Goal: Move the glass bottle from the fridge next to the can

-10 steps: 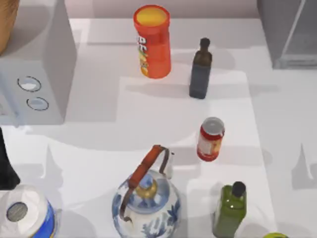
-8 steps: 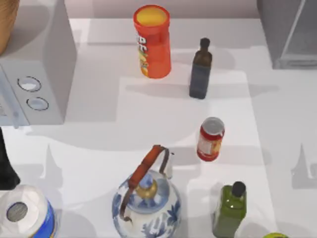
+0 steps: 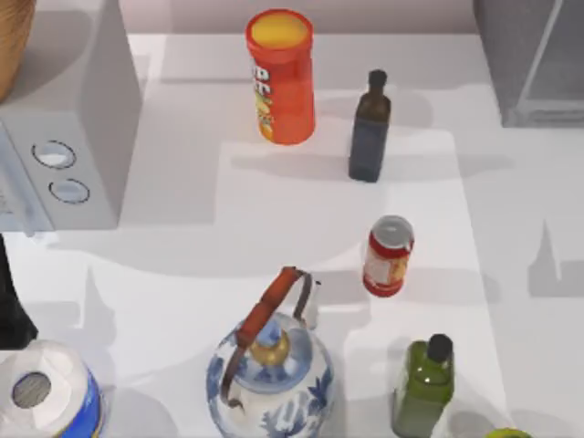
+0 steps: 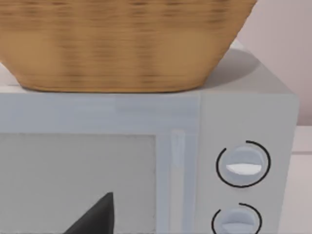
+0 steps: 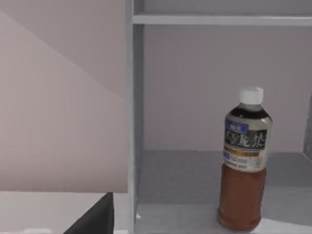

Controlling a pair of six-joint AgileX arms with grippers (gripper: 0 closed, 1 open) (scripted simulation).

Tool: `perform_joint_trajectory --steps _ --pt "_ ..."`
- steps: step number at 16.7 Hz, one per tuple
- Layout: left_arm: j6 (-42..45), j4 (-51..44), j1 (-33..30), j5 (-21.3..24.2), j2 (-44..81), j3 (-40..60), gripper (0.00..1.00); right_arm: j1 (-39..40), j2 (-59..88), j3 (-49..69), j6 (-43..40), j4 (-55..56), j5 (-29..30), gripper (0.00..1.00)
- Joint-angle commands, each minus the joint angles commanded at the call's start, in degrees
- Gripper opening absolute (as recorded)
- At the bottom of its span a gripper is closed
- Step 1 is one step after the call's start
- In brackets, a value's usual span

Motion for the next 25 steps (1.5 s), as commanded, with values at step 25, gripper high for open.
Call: perform_joint_trajectory --steps 25 --pt "0.0 0.0 0.0 0.0 0.0 0.0 1.0 -9.7 95.9 40.1 0.9 50.2 -8.1 1.0"
